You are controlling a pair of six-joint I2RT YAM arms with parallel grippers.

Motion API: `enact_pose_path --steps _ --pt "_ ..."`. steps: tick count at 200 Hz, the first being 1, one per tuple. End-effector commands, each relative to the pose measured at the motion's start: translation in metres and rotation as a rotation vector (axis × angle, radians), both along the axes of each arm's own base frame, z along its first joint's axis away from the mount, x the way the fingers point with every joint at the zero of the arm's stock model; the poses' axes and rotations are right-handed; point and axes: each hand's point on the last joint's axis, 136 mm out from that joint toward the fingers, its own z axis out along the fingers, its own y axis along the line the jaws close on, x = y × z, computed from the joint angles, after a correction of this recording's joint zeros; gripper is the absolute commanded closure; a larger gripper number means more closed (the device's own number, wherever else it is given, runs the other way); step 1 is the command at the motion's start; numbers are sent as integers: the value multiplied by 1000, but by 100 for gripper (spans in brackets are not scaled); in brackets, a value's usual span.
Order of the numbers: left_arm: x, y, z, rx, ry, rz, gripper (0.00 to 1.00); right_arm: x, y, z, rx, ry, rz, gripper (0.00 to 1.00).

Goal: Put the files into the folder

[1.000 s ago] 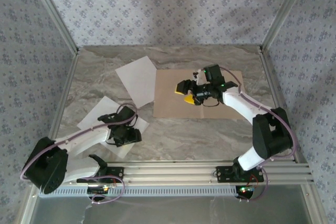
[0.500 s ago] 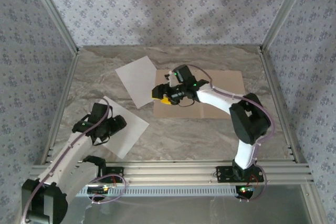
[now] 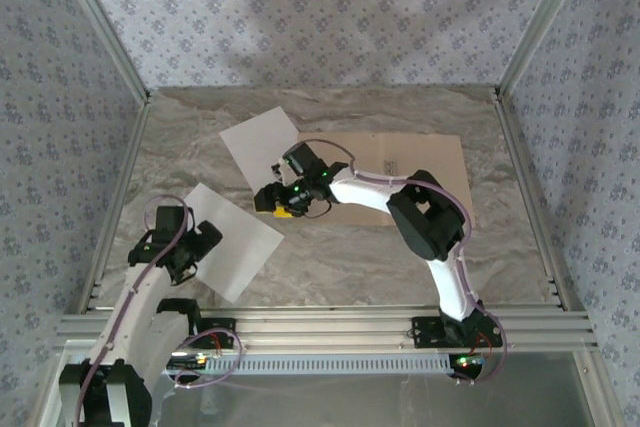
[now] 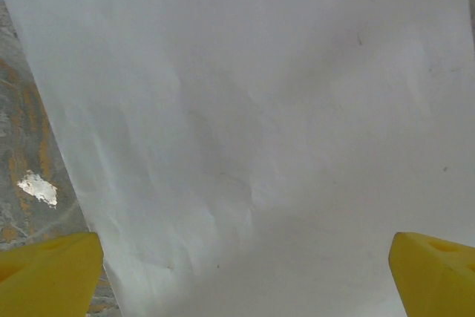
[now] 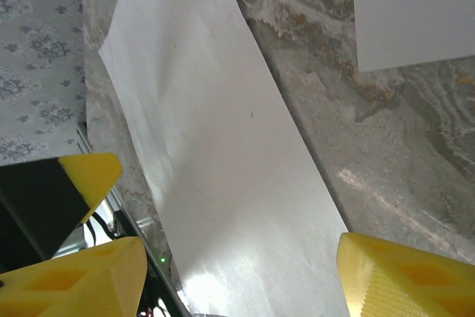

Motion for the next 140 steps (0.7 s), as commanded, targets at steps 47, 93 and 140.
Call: enact_pose_path --steps 47,93,140 --pt "-3 5 -12 -21 -3 34 1 -8 20 -18 -12 11 42 36" --pt "1 0 -16 -54 -26 3 2 -18 21 -27 -29 21 54 36" --pt "11 -9 -10 -94 -75 -42 3 -26 21 -31 -45 24 67 36"
